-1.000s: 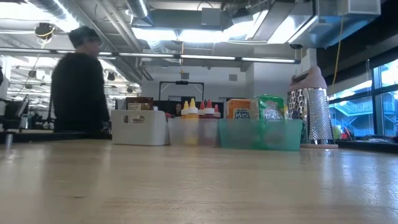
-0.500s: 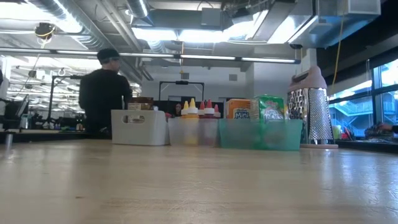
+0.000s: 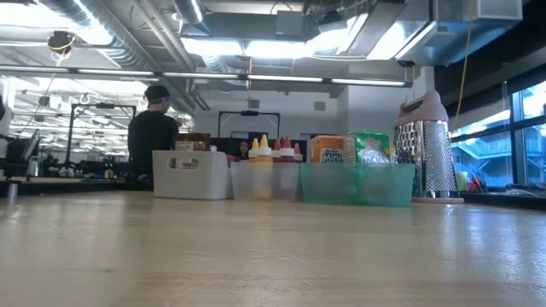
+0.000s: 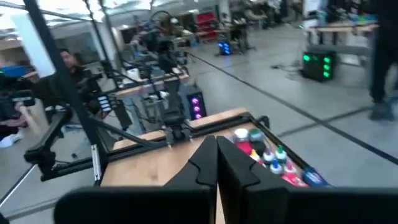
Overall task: Pick & Place Kitchen Items
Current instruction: Return to Home Position
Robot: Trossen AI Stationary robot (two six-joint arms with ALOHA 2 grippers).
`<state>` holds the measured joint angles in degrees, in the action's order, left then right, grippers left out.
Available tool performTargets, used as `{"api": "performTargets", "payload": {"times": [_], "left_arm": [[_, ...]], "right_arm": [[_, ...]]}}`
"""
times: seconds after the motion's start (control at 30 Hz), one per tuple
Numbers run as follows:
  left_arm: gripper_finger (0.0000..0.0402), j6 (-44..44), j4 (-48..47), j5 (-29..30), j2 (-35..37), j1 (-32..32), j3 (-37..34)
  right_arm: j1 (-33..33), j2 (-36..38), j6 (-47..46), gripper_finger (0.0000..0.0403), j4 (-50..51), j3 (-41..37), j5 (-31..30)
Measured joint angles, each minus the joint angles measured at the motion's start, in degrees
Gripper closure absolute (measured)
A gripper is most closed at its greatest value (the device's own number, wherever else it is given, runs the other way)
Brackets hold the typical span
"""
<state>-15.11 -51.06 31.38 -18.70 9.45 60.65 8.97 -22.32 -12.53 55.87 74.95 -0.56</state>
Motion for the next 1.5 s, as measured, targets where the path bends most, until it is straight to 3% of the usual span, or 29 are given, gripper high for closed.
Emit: {"api": "performTargets", "payload": {"times": [0.2, 0.53, 1.0, 1.5], "left_arm": [[0.04, 2.76, 10.67, -8.03, 7.86, 0.0, -12.52], [0.0399, 0.74, 23.35, -17.13, 17.92, 0.0, -26.58], [0.0399, -3.0, 33.33, -23.72, 18.6, 0.0, -38.82], [0.0399, -7.7, 43.86, -25.29, 18.66, 0.0, -50.29]], "right_arm": [[-0.02, 6.75, 1.43, 0.0401, -16.37, -19.36, 7.35], [-0.02, 13.25, -0.98, 0.0401, -34.54, -38.97, 7.96], [-0.13, 14.98, -7.82, 0.04, -55.61, -53.05, 12.81], [-0.13, 14.98, -13.67, 0.04, -63.03, -60.44, 12.79]]}}
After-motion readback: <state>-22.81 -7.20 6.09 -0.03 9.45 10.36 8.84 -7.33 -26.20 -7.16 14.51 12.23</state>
